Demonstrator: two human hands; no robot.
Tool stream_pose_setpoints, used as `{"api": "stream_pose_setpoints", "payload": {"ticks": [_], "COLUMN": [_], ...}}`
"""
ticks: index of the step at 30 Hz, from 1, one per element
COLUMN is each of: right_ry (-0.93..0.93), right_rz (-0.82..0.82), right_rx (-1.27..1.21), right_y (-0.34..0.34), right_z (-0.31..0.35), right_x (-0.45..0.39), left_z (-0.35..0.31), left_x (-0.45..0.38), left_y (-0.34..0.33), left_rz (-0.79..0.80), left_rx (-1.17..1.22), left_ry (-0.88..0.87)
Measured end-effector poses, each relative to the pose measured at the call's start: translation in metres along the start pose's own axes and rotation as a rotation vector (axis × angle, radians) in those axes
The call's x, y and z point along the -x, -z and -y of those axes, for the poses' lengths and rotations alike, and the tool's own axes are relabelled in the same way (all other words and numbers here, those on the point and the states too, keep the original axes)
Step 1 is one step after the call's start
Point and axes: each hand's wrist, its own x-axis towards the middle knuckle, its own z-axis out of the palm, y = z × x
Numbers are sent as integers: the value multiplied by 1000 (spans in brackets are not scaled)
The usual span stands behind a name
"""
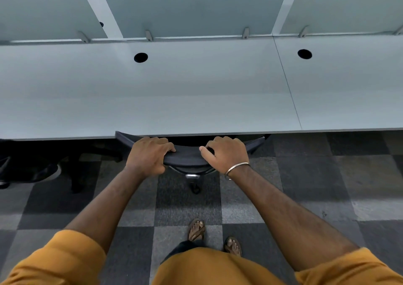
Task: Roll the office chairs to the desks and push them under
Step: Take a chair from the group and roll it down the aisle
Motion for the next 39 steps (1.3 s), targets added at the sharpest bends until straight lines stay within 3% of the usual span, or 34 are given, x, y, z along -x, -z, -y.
{"api": "stream_pose_setpoints", "payload": {"ticks": [9,13,17,21,27,39], "right_ry": [-4,51,122,158,204,220], "right_rz": [-51,-96,44,208,75,41], "right_rx": [27,-92,-125,65,135,104], "right_y": [0,0,8,14,0,-6], "right_z": [4,5,-9,-18,11,38], "right_x": [12,38,54,60,99,135], "left_z": [-2,-2,-8,-16,-24,-26], "left_x": [12,25,44,68,125,173], "left_y": [-2,-6,-15,-21,-24,-31], "left_rz": [-12,-34,-50,-75,-57,-54], "left_rx": [7,-7,-24,-17,-24,-22], "left_ry": [-12,21,44,67,119,133]}}
